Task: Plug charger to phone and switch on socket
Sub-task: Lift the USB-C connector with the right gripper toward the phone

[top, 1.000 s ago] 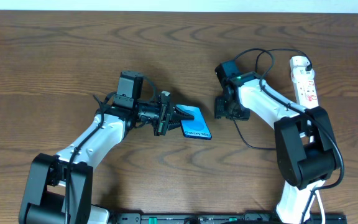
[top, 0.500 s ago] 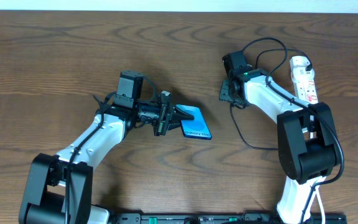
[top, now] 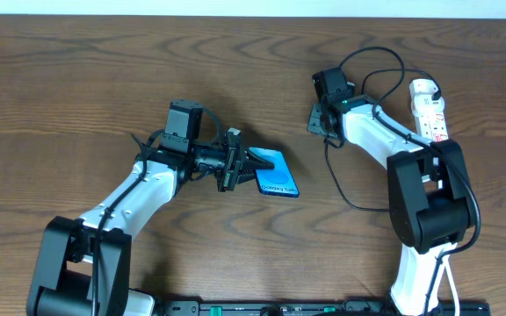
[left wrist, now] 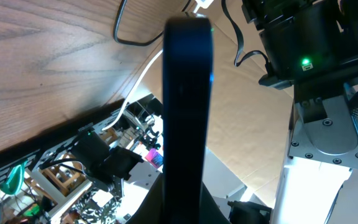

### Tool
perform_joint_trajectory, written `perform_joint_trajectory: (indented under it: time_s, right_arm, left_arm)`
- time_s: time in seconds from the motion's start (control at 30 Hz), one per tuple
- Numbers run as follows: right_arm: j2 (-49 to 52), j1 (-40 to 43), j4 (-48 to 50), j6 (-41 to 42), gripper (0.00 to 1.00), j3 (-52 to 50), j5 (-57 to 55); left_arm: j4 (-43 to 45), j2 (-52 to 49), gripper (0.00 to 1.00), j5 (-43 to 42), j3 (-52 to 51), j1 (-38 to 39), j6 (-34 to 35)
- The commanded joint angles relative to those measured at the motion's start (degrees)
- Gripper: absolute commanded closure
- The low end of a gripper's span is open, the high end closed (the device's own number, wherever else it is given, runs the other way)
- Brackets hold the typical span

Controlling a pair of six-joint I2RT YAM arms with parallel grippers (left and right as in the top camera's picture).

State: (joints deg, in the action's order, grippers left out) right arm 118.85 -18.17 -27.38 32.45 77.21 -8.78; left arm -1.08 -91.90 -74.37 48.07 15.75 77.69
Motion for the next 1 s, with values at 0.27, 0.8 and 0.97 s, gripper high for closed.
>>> perform_joint_trajectory:
  time_s: [0.27,0.8,0.97]
  right_arm:
    - [5.38,-2.43,-5.03,0.20,0.59,-2.27,-1.31]
    - [5.33,-3.67,-7.96,-0.07,0.99,-2.25,-3.15]
    - [4.00,-2.93,-8.90,-5.03,0.99,-2.21,3.04]
  left_arm:
    - [0.24,0.39,0.93,-1.05,1.33,-0.26,-1.16]
    - [0.22,0.39,0.93,-1.09,1.33,-0.26,-1.16]
    - [0.26,0.39,0.93,-1.05,1.33,-0.26,-1.16]
